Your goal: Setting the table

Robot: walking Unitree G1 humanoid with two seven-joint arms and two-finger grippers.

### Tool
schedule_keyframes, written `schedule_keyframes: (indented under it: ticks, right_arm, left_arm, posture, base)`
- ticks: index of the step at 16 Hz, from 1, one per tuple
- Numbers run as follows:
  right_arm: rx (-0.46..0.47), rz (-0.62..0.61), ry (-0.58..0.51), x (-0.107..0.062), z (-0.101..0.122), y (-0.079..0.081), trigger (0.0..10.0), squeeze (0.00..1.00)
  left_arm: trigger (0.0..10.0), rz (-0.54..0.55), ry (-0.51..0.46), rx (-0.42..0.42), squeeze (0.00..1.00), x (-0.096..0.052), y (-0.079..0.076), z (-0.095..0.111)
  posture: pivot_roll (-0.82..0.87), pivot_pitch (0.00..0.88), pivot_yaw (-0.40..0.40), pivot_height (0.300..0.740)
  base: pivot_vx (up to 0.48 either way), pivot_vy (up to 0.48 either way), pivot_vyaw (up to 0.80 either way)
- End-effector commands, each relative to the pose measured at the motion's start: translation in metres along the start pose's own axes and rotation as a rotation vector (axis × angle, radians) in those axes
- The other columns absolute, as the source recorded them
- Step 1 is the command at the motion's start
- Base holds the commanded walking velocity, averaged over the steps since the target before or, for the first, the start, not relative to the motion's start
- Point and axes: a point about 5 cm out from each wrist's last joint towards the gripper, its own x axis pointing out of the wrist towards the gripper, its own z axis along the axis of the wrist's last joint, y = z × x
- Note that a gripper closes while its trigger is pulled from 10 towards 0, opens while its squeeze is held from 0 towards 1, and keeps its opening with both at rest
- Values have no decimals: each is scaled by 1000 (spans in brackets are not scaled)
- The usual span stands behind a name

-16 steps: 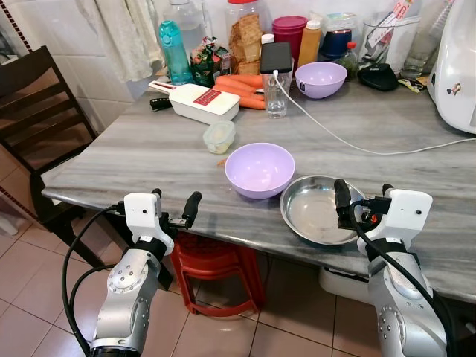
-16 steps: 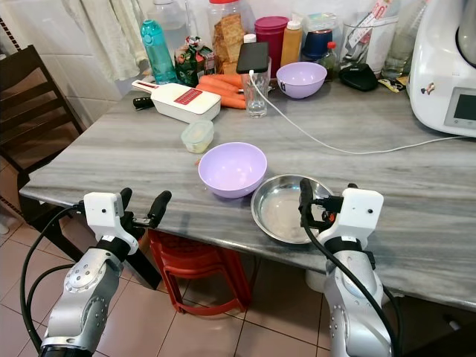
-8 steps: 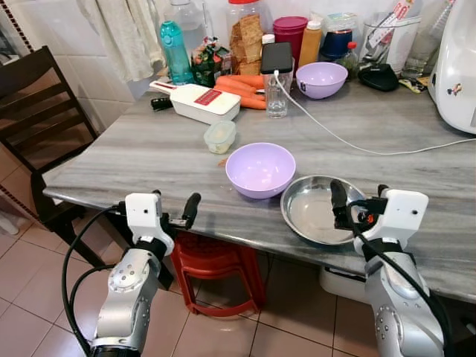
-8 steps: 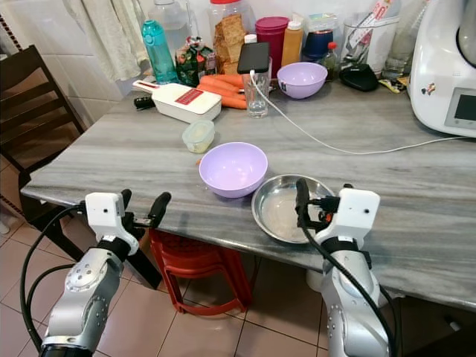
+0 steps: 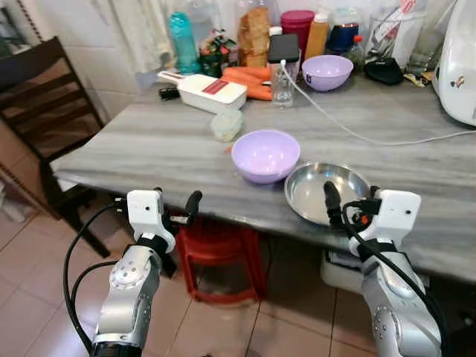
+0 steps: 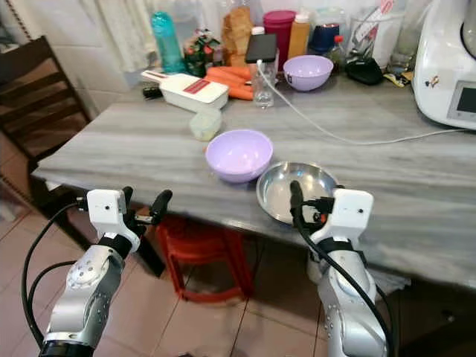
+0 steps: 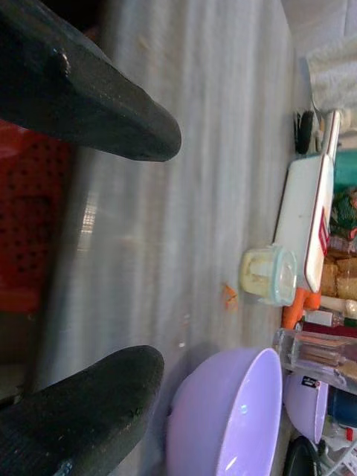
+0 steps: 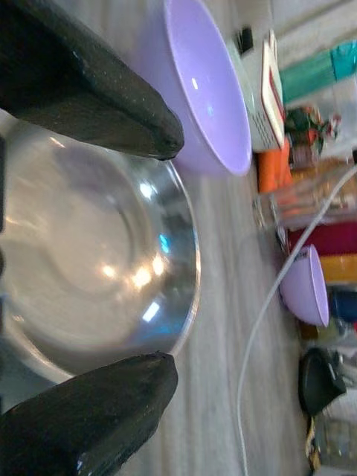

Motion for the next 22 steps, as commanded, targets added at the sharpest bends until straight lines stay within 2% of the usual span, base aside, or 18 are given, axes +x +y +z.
schedule_keyframes:
  ticks: [1, 6, 7, 11, 14, 15, 17, 20, 22]
  right_arm:
    - [31, 41, 5, 0, -1, 6, 10000, 0]
    - [12, 52, 3, 3, 0, 9, 10000, 0]
    - [41, 54, -5, 4, 0, 9, 10000, 0]
    - [62, 94, 15, 3, -2, 11, 10000, 0]
    - [-11, 71, 15, 7, -3, 11, 10000, 0]
    - [35, 89, 10, 7, -3, 13, 10000, 0]
    - [-38, 59, 3, 8, -2, 10, 10000, 0]
    - [9, 77, 13, 8, -1, 8, 10000, 0]
    - [2, 73, 34, 9, -4, 8, 10000, 0]
  left_arm:
    - [10000, 12, 20, 18, 0, -1, 4, -2]
    - [10000, 1, 21, 26, 0, 0, 5, -2]
    - [10000, 0, 22, 27, 0, 0, 4, -2]
    - [10000, -6, 26, 29, 0, -1, 4, -3]
    - [10000, -15, 29, 29, 0, -1, 3, -4]
    - [10000, -18, 31, 29, 0, -1, 2, -4]
    - [10000, -21, 33, 29, 0, -1, 2, -5]
    - [10000, -31, 35, 30, 0, -1, 0, -5]
    - [10000, -39, 36, 35, 0, -1, 0, -5]
  posture:
    - [-92, 10, 117, 740]
    - [-92, 12, 123, 740]
    - [-91, 13, 124, 740]
    - [-89, 15, 126, 740]
    - [-90, 14, 127, 740]
    - [-90, 15, 127, 740]
    - [-89, 15, 127, 740]
    - [-87, 15, 129, 740]
    - [-87, 15, 129, 740]
  base:
    - [-304, 0, 0]
    - [-305, 0, 0]
    - [-296, 0, 0]
    - [-300, 0, 0]
    - [-299, 0, 0]
    - [-296, 0, 0]
    - [-302, 0, 0]
    - [-299, 0, 0]
    - [-298, 0, 0]
